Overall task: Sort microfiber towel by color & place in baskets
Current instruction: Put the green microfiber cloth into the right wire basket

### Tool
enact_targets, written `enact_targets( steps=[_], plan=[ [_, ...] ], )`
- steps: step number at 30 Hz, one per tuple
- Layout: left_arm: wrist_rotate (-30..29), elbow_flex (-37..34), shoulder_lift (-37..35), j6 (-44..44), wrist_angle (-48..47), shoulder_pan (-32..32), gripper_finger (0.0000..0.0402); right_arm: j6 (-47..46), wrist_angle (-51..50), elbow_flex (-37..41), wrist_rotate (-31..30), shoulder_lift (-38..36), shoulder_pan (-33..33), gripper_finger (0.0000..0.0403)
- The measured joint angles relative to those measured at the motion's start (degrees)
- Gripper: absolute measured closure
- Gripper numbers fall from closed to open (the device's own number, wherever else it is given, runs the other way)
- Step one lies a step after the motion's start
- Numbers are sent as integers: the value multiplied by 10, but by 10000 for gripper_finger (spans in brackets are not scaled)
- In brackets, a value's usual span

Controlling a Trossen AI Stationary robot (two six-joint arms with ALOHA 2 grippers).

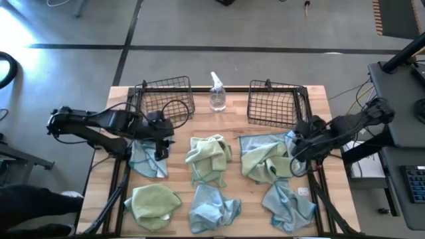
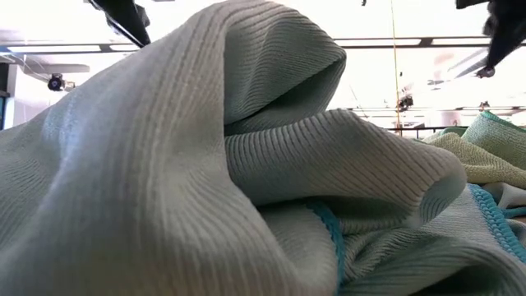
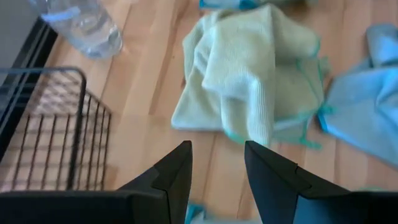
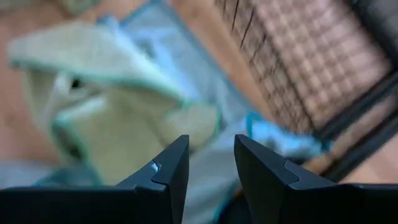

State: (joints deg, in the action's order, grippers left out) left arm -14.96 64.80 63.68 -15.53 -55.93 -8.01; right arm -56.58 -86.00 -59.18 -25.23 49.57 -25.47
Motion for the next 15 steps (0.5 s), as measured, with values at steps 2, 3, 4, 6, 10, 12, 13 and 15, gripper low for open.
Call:
enact_targets(
  steps=[2,3,4,6,10,12,13,15],
  plan=[
    [-8,-35,-15,2,52,0,269,-4,38,15,-55,0,0,280],
    [-10,-50,-21,2,73,0,269,-3,59,21,-67,-1,1,280],
    [-11,-64,-26,2,90,1,269,0,80,25,-67,-1,4,280],
    [-11,-88,-33,2,115,2,269,9,103,32,-31,-2,16,280],
    [-11,-117,-35,9,146,4,269,2,110,48,30,13,47,280],
    [-11,-122,-33,19,157,5,269,-1,111,54,33,25,65,280],
    [-11,-122,-32,25,161,7,269,-1,111,56,34,32,74,280],
    [-12,-122,-31,35,168,9,269,8,111,58,51,49,96,280]
  ],
)
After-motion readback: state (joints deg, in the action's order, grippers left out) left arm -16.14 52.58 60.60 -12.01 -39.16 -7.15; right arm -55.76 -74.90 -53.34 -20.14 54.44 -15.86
